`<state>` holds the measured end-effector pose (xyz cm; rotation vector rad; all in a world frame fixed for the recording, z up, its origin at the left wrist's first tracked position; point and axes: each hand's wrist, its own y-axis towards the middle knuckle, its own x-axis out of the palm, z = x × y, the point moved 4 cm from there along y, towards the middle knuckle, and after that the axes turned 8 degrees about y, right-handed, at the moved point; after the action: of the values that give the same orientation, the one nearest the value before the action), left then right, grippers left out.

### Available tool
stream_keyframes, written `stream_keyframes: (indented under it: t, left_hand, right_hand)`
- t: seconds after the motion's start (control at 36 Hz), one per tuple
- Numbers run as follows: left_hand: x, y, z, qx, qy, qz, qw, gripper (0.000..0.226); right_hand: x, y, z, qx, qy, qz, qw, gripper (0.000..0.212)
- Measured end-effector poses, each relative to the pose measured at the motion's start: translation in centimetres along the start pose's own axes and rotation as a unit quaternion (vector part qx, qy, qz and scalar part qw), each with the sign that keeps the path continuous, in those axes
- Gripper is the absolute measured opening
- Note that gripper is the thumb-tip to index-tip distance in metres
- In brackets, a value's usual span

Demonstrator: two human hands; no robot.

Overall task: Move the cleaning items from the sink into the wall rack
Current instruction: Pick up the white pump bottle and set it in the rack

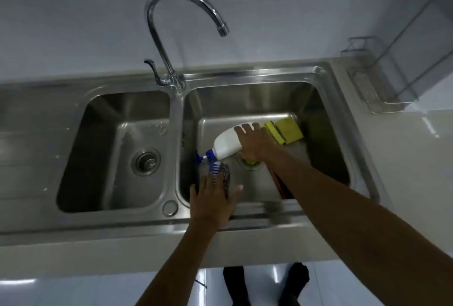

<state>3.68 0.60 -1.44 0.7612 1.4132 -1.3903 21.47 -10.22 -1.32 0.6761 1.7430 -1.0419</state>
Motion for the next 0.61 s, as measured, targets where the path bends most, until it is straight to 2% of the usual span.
stream_keyframes:
  t: [0.17, 0.36, 0.47, 0.61]
  left_hand:
    - [0.9, 0.7, 0.2, -0.01, -0.01, 0.005, 1.0, 0.089]
    - [1.3, 0.8, 0.0, -0.016, -0.01, 0.008, 1.0, 0.089]
    - [1.5, 0.7, 0.0, -0.015, -0.007, 0.008, 1.0, 0.091]
    - [1.5, 0.8, 0.0, -0.014, -0.008, 0.007, 1.0, 0.091]
  right_hand:
    - [1.5, 4.3, -1.4, 0.004, -0.05, -0.063, 0.997, 0.098]
    - [3.6, 7.1, -2.6, -0.014, -0.087, -0.073, 0.993, 0.101]
    - [4.9, 7.5, -2.9, -0.028, -0.123, -0.063, 0.99, 0.096]
    - [5.4, 7.8, -3.0, -0.042, -0.118, -0.036, 0.992, 0.074]
